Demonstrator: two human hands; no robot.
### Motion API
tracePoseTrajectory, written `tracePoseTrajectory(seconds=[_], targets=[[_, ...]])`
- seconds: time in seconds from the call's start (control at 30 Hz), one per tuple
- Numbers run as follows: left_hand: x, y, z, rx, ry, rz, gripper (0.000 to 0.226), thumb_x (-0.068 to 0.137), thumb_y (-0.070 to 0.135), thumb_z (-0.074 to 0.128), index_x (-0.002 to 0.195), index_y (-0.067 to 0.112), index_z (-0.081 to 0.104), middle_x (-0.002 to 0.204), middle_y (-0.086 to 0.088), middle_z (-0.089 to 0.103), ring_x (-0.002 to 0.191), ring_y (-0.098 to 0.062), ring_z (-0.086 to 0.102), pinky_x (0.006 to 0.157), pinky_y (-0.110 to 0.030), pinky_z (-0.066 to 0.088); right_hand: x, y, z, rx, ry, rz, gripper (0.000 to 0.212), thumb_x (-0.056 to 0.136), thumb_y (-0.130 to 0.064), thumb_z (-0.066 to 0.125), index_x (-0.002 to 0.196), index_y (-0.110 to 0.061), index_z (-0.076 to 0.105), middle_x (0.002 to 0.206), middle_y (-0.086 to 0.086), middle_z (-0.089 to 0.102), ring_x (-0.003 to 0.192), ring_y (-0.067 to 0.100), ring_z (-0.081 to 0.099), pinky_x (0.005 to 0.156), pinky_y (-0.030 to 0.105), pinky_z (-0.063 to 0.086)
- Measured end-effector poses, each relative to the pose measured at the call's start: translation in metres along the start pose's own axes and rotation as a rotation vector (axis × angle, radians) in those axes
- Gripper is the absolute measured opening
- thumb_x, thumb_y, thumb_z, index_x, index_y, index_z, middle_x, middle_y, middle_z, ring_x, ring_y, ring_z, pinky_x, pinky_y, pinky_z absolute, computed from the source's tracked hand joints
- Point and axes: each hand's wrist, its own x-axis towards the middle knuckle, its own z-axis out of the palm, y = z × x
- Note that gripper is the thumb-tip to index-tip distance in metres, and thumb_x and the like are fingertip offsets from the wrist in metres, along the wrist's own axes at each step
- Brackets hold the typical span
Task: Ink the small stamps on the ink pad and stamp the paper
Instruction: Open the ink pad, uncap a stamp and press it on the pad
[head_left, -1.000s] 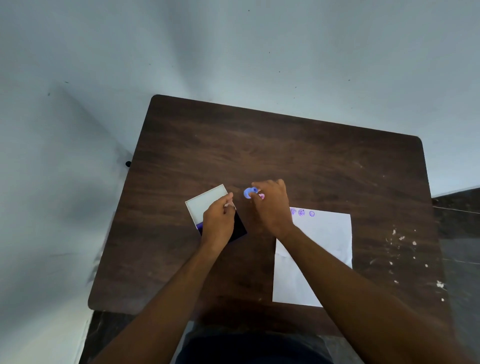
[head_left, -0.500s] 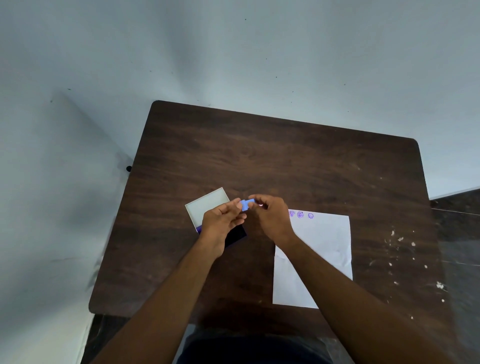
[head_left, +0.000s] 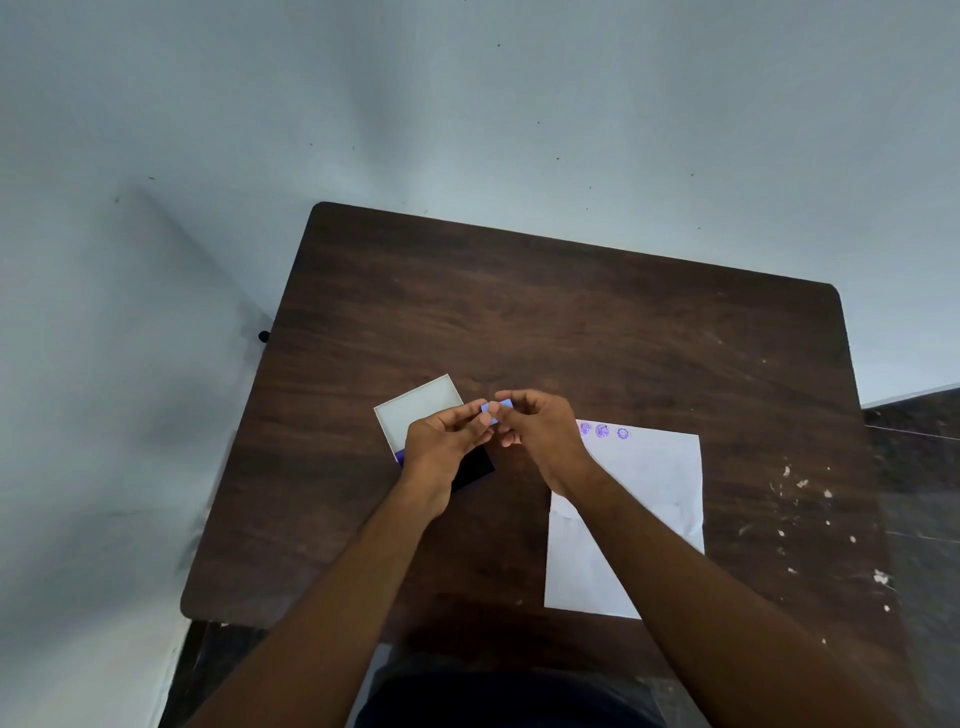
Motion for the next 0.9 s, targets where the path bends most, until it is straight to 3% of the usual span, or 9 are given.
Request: tracePoseTrajectory(seconds=[0.13,0.23,0.33,0.47,0.63,0.8,0.9], targets=[[-0.002,0.0,-0.004,-0.015,-0.021,0.008,0.042,0.071,0.024,0.078,0.11,0.011,0.073,0.105,-0.006,0.076,0.1,-0.022,0.072,0.093,-0.037,0.054,-0.001,0.003,0.001,0.067,-0.016,0.027,0.018,0.085,-0.019,0.073,0.101,-0.011,0.073,0.079,0.004,0.076,0.063,0.016,0.068,0.067,0.027,0.06],[-0.006,0.0,-0.007,-0.027,-0.019,0.048,0.027,0.081,0.015,0.075,0.107,0.013,0.073,0.103,-0.005,0.077,0.099,-0.022,0.072,0.089,-0.032,0.057,-0.002,0.004,0.002,0.102,-0.015,0.055,0.025,0.087,-0.018,0.07,0.108,-0.005,0.072,0.082,0.008,0.076,0.067,0.018,0.069,0.071,0.03,0.06],[-0.01,-0.002,-0.01,-0.017,-0.019,0.072,0.022,0.084,0.012,0.073,0.105,0.018,0.074,0.102,-0.002,0.077,0.099,-0.02,0.072,0.085,-0.027,0.058,-0.003,0.003,0.003,0.165,-0.03,0.082,0.025,0.089,-0.015,0.067,0.111,-0.003,0.07,0.085,0.009,0.075,0.069,0.018,0.071,0.068,0.026,0.059],[-0.014,-0.007,-0.02,0.002,0.047,0.105,0.023,0.082,0.015,0.076,0.104,0.022,0.075,0.104,0.003,0.076,0.102,-0.017,0.071,0.089,-0.032,0.056,-0.005,0.002,0.001,0.383,-0.082,0.136,0.017,0.093,-0.011,0.06,0.104,-0.008,0.073,0.086,0.007,0.076,0.074,0.02,0.071,0.066,0.026,0.059],[-0.018,-0.016,-0.047,-0.064,0.162,0.114,0.033,0.075,0.015,0.082,0.107,0.018,0.074,0.106,0.0,0.076,0.102,-0.017,0.071,0.087,-0.034,0.057,-0.008,0.003,0.006,0.665,-0.186,0.279,0.027,0.097,-0.012,0.052,0.091,-0.008,0.077,0.083,0.009,0.073,0.072,0.017,0.063,0.072,0.031,0.054],[-0.022,-0.029,-0.078,0.12,0.295,0.238,0.039,0.081,0.004,0.075,0.117,0.02,0.069,0.112,0.007,0.072,0.101,-0.002,0.068,0.078,-0.013,0.054,-0.015,0.0,0.02,0.791,-0.249,0.376,0.027,0.096,-0.008,0.05,0.115,0.007,0.062,0.087,0.014,0.063,0.07,0.019,0.057,0.071,0.031,0.05],[-0.027,-0.038,-0.094,0.365,0.37,0.315,0.039,0.086,0.006,0.071,0.124,0.014,0.065,0.118,0.002,0.068,0.108,-0.005,0.065,0.09,-0.019,0.052,-0.021,-0.004,0.025,0.836,-0.291,0.412,0.033,0.097,-0.008,0.047,0.124,0.009,0.057,0.086,0.014,0.061,0.07,0.018,0.054,0.064,0.029,0.051]])
